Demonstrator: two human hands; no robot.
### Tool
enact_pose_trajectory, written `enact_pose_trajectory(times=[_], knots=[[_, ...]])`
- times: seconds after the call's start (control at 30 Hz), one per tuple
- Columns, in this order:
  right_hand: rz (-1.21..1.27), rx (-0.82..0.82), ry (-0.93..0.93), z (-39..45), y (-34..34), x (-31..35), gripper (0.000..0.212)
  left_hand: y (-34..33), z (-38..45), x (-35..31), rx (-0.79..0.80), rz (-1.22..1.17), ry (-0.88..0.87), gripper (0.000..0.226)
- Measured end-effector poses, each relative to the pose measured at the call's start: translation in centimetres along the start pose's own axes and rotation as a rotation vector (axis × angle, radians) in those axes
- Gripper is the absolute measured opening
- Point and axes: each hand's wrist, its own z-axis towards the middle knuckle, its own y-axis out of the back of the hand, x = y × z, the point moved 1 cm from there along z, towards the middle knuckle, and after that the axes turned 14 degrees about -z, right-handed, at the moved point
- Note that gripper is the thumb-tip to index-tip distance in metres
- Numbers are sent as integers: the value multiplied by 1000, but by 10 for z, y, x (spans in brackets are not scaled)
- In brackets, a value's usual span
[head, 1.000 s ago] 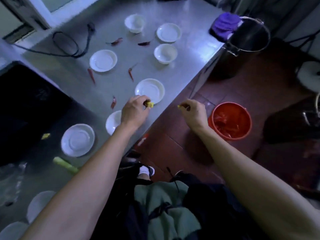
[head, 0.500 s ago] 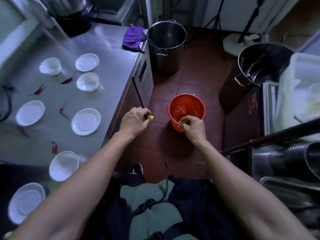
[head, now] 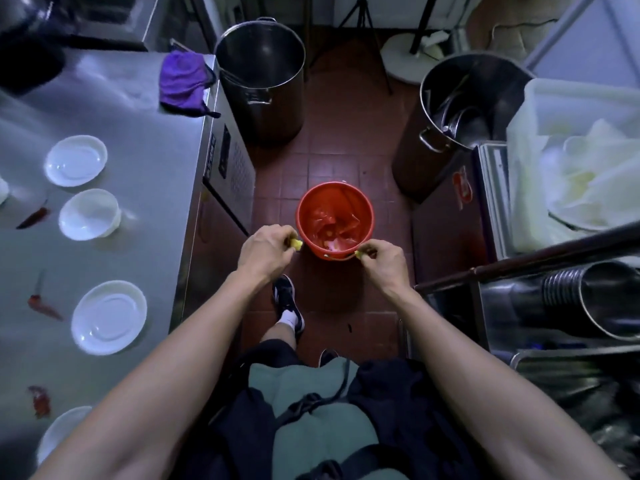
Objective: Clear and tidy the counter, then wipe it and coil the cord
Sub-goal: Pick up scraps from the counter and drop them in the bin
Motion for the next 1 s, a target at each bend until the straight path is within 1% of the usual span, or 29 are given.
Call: enact_pose_trajectory(times=[0.13,0.23,0.37,0.47,0.6,0.73,0.87,1.0], knots=[[-107,63,10,40,-7,25,11,8,49,24,23,-102,65,15],[-135,133,15,64,-19,47,11,14,76,47,22,-170,145,16],[-104,161,-49,86,-37,65,7,23,104,68,94,-195,214,20],[-83,175,-80,97,-48,74,8,27,125,79,156,-182,239,22],[-49,203,-110,115,-61,82,10,26,149,85,178,-171,245,22],[-17,239,-140,138,-74,77,12,9,172,85,224,-168,264,23],[-13,315,-99,166,-89,65,11,-18,197,83,244,-176,323,23],[-10,326,-93,198,-102,42,11,-55,217,85,249,-190,386,23]])
